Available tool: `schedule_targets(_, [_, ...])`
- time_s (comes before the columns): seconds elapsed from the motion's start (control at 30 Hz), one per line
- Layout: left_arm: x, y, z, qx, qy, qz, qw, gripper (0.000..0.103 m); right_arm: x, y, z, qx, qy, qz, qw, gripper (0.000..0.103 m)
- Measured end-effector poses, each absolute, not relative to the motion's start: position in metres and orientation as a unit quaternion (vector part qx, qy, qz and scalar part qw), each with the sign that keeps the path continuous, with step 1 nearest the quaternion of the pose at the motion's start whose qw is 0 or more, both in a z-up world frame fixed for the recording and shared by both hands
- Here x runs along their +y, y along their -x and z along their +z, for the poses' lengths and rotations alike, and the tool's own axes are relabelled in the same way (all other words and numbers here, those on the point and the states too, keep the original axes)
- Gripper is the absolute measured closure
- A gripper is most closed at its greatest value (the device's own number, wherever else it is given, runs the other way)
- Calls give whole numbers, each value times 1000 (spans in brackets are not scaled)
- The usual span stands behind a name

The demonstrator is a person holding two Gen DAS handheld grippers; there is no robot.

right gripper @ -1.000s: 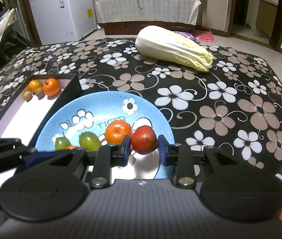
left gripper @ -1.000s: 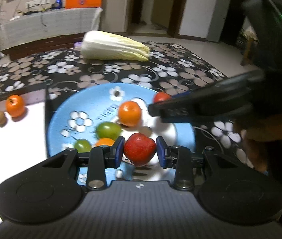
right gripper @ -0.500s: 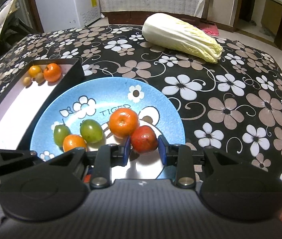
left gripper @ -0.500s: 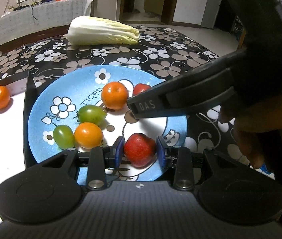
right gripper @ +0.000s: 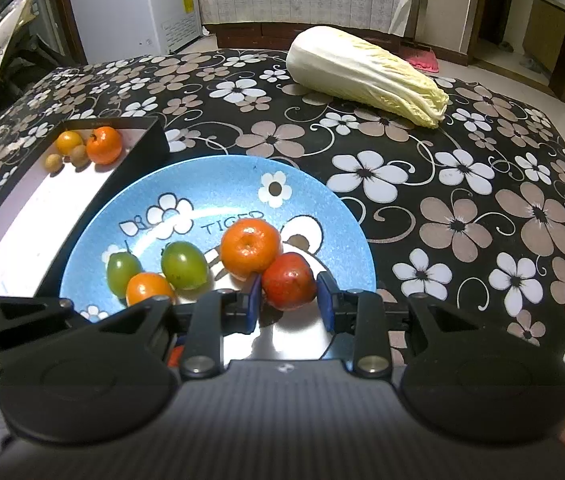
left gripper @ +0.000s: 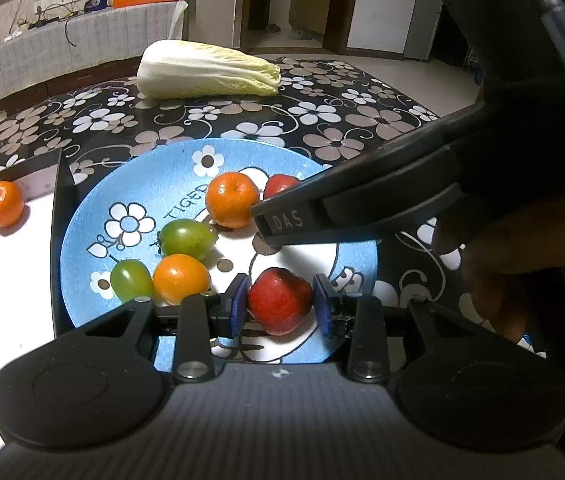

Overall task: Organize fruits
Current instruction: 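Open both tools to release the fruits on the plate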

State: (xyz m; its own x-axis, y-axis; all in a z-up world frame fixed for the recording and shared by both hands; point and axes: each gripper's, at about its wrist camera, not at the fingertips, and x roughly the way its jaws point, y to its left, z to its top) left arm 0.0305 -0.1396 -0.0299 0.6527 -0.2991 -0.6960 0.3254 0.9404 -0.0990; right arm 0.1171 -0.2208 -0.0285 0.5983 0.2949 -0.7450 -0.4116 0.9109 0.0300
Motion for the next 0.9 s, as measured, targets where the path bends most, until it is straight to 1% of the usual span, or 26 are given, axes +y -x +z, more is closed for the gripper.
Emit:
schedule_targets(0.2, [-140,-30,-29,381,-15,-174,908,63,-224,-117,-25,396,63,197,895,69])
schedule_targets(0.23, [-139,-30,-29,379,-14,-174,909,62,-224,-116,-24,393,63,198,896,65])
schedule_targets(0.27, [-139,-30,-28,378,-14,-175,909,61,-225,-115,-22,389,62,199,898,64])
schedule_targets(0.3, [-138,-30,-27,375,-12,-176,910,56,-225,-115,-20,385,60,199,899,60])
schedule_targets(0.33, [-138,-29,-26,372,-10,-176,911,52,-225,-114,-19,381,59,198,901,59])
schedule_targets(0.37, [-137,-28,-25,369,-9,-176,912,51,-226,-114,-17,377,56,199,903,59])
schedule_targets(0.67, [-131,-23,-16,350,6,-192,917,51,-229,-112,-4,346,31,201,916,59])
schedule_targets(0.9, [-119,-13,-1,320,26,-201,926,51,-223,-110,9,314,13,208,926,59])
